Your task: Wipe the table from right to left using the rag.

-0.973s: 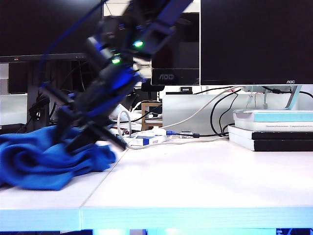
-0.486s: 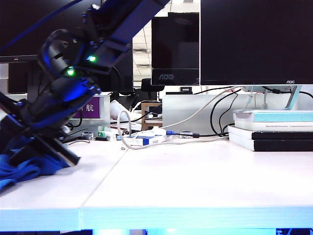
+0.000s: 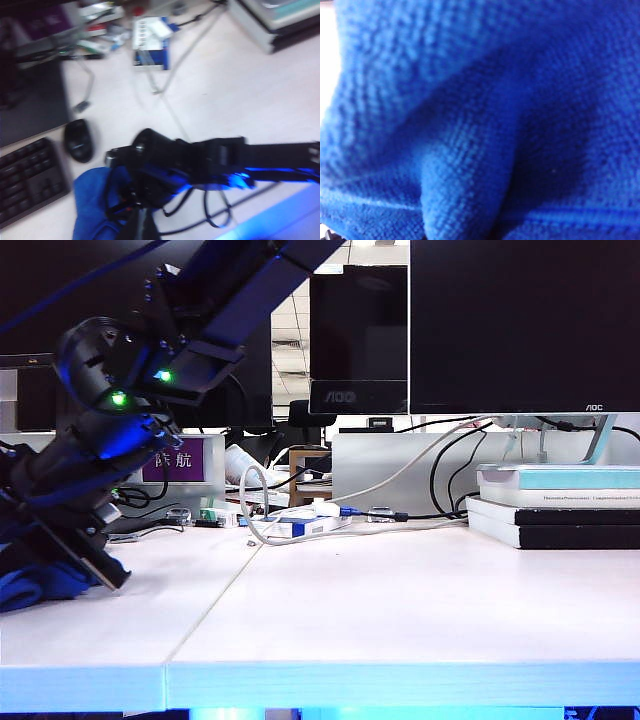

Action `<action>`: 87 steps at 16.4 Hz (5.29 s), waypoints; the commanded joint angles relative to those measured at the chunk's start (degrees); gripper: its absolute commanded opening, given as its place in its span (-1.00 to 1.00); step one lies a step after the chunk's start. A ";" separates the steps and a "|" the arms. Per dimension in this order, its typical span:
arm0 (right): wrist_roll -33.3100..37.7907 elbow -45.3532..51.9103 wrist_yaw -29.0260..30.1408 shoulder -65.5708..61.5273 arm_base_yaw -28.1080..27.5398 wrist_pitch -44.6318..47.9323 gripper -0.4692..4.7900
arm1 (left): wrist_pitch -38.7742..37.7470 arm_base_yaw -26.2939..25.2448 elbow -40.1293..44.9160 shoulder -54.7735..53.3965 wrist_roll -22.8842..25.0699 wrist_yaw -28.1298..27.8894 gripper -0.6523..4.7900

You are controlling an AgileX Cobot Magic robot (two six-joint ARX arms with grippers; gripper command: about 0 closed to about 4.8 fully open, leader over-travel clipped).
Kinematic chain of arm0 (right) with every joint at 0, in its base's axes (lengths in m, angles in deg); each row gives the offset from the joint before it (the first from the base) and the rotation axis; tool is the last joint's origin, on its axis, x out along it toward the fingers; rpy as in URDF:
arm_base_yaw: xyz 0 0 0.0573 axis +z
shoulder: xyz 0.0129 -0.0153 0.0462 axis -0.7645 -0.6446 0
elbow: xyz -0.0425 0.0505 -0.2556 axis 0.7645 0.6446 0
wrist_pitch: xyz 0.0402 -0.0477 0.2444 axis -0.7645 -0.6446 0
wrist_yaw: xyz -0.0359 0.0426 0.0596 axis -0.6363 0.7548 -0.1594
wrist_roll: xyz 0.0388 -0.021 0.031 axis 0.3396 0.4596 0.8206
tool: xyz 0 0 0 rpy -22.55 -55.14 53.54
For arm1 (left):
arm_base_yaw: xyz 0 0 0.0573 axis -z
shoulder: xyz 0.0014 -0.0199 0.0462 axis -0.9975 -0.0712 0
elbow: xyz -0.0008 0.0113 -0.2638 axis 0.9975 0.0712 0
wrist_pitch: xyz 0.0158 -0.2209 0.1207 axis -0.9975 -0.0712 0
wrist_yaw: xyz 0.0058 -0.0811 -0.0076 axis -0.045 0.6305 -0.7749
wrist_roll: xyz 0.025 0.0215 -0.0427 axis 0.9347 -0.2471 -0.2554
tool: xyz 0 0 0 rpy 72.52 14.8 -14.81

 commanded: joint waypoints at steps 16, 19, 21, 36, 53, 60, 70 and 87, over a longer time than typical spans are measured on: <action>8.59 -9.40 0.81 -6.97 4.63 5.79 -0.84 | -0.57 0.07 -0.20 1.53 -0.39 -1.14 -0.78; 8.57 -9.40 -1.33 -6.97 4.76 6.27 -0.84 | -0.59 0.07 -0.20 1.95 -0.39 -1.16 -0.78; 8.15 -9.40 -1.73 -6.97 4.68 5.88 -0.84 | -0.61 0.07 -0.20 2.01 -0.39 -1.14 -0.78; -8.22 -16.44 -7.74 -6.91 4.24 -16.87 -0.84 | -0.81 0.07 -0.20 2.01 -0.39 -1.14 -0.78; -15.39 -16.44 -8.98 -3.82 2.16 -26.03 0.14 | -0.87 0.07 -0.20 2.01 -0.37 -1.16 -0.78; -21.11 -16.46 -4.68 -1.09 1.46 -27.10 0.74 | -1.51 0.02 -0.15 1.97 -0.39 -8.02 -0.78; -27.43 -16.44 -3.58 4.85 -0.28 -30.05 0.82 | -3.19 0.00 -0.13 1.97 -0.39 -11.91 -0.78; -33.77 -16.46 1.55 11.30 -1.36 -33.14 1.00 | -3.54 -0.15 -0.04 1.60 -5.60 -12.72 -0.78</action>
